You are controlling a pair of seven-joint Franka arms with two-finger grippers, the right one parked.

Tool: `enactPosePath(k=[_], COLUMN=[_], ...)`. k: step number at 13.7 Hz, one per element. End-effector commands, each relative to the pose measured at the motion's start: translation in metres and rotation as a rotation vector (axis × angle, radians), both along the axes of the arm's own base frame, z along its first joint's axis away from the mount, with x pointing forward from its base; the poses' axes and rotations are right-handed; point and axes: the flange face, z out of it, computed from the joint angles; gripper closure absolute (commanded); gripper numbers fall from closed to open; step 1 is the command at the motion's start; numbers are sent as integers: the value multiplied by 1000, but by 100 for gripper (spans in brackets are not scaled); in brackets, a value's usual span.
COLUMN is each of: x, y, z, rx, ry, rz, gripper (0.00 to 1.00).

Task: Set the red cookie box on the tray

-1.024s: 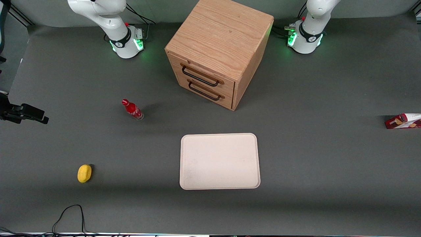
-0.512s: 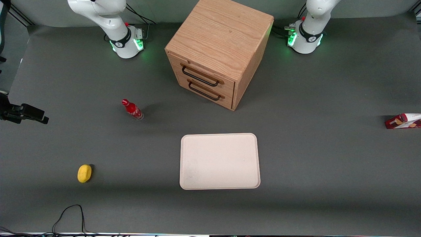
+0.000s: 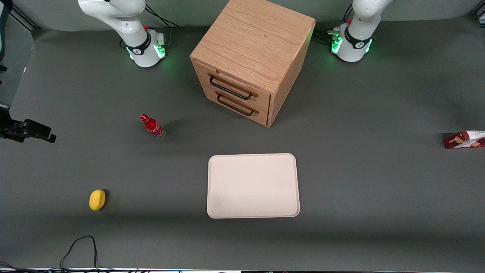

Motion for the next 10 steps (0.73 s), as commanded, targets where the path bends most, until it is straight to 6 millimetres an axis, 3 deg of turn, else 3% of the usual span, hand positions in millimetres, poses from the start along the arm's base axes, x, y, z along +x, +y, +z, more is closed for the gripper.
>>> enactPosePath(k=[1,4,10], x=[13,23,17], y=[-8,-13,-2], z=[-17,-36,-41], rx=[5,8,15], ry=[-15,-16,-20], rz=[2,-14,-2], gripper=[0,0,0])
